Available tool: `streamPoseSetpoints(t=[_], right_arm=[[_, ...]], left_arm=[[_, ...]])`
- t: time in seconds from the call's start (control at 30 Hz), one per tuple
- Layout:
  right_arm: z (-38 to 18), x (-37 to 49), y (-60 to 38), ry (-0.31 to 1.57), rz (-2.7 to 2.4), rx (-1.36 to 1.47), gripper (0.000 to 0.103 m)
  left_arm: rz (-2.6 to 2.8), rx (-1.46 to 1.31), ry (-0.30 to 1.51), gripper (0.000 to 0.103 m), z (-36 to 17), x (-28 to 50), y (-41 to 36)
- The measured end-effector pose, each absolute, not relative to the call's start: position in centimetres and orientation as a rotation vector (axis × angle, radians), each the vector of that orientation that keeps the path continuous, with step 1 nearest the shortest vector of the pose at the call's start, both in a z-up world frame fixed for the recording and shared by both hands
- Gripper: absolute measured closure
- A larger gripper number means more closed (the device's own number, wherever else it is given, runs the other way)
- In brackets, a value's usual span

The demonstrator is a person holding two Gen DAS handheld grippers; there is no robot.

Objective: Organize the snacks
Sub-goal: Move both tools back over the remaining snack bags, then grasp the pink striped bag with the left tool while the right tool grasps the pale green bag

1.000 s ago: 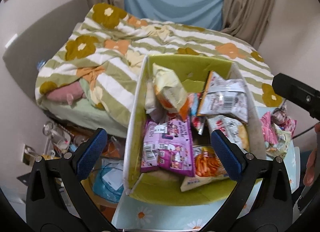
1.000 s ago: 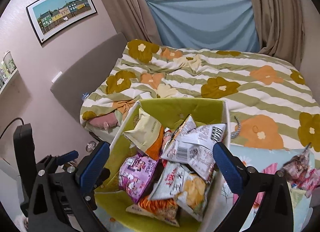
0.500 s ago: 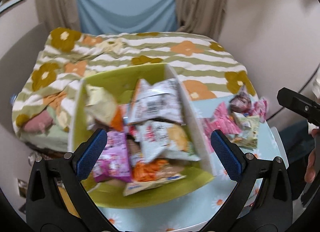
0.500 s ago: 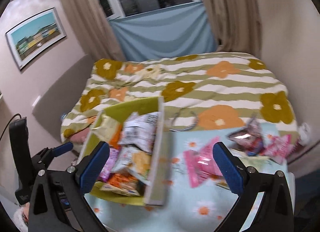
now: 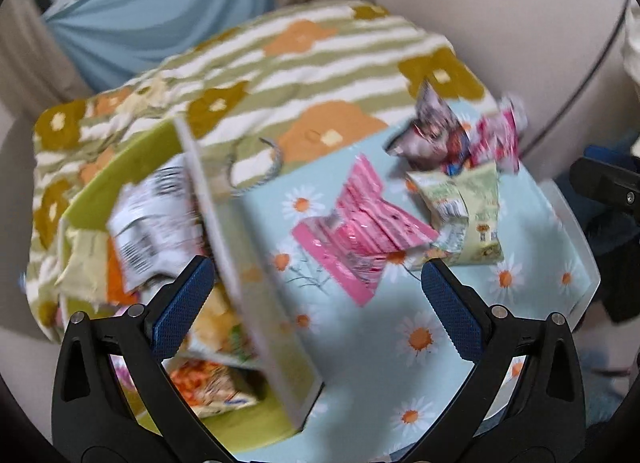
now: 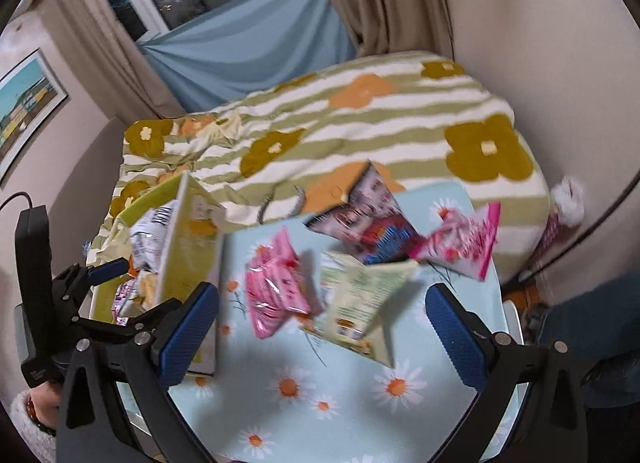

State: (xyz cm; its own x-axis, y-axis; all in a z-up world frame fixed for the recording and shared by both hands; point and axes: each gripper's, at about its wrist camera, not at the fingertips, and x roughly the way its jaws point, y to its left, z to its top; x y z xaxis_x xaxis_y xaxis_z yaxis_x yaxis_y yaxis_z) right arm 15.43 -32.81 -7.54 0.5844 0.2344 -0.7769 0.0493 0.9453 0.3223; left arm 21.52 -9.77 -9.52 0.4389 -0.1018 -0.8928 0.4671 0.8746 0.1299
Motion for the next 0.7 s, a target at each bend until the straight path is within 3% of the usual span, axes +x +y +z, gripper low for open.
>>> streamPoseSetpoints(t=[0.27, 0.7], right_arm=[[-13.3, 16.7, -35.3, 1.049, 0.106, 0.435, 0.000], [-19.7, 18.6, -33.8, 1.116, 0.062, 0.565, 0.004]], left_arm=[[-0.429, 0.744, 1.210, 0.000, -15.2, 24.2, -14.7], [-0.542, 0.899, 1.353, 0.000, -20.9, 27.9, -16.7]])
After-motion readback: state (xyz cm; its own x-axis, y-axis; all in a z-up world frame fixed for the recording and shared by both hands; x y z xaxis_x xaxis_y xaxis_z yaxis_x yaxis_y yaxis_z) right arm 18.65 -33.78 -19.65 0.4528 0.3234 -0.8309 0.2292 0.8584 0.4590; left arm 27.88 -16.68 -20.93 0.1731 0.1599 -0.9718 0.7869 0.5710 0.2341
